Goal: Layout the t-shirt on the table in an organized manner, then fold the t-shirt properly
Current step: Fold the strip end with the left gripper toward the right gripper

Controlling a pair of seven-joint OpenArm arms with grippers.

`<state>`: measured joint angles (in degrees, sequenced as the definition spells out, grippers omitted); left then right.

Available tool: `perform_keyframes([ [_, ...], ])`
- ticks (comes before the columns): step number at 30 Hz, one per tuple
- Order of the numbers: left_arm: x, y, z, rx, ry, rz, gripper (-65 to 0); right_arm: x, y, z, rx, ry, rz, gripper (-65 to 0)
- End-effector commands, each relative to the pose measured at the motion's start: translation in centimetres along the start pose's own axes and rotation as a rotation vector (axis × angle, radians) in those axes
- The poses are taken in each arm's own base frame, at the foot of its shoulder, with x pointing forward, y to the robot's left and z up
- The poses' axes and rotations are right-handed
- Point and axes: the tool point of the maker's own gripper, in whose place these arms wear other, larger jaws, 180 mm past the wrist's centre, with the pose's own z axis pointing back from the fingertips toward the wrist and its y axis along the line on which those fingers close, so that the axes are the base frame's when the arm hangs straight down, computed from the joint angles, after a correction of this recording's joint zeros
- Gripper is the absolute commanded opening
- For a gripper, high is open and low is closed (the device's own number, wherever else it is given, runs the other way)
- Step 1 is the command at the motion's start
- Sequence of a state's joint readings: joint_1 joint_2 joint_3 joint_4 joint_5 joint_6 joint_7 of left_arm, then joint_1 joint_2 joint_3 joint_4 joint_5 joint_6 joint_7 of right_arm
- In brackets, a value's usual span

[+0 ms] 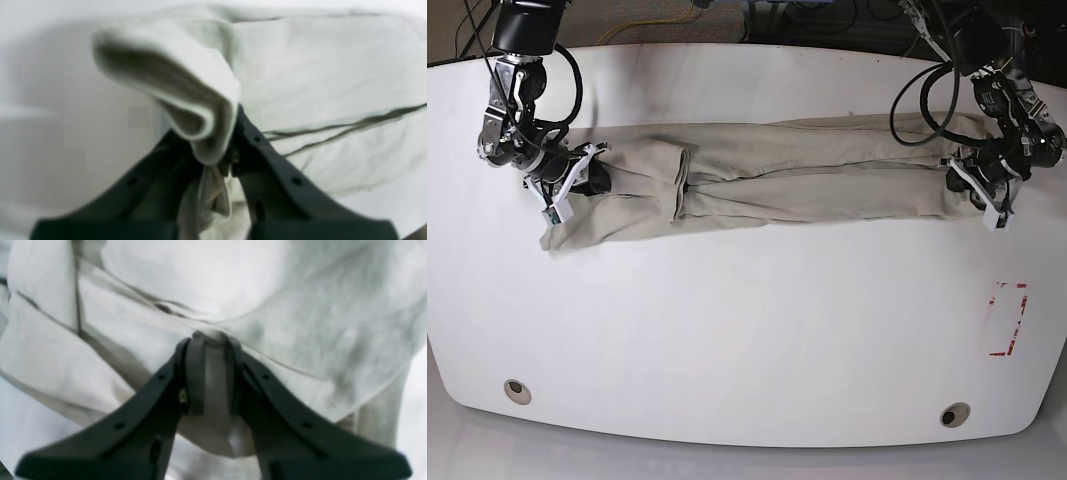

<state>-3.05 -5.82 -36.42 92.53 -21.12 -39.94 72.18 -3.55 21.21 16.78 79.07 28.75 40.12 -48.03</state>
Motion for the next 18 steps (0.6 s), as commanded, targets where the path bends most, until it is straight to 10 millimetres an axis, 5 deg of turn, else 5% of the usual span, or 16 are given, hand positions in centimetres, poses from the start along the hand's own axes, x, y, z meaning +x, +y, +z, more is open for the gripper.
perform_keyframes([
  [1,2.8,-0.6,1.7,0.029,-0.066,-0.092,-64.4,-1.7,-0.5,0.1,-0.026,0.091,0.020,-54.1],
  [9,5.3,-4.7,3.1,0.019,-0.078,-0.286,-64.4,-1.7,-0.5,0.1,-0.025,0.091,0.020,-54.1],
  [18,5.5,-10.0,1.6,-0.094,-0.079,-0.349,-64.4,-1.7,0.1,-0.3,-0.012,0.085,0.010,-54.1],
])
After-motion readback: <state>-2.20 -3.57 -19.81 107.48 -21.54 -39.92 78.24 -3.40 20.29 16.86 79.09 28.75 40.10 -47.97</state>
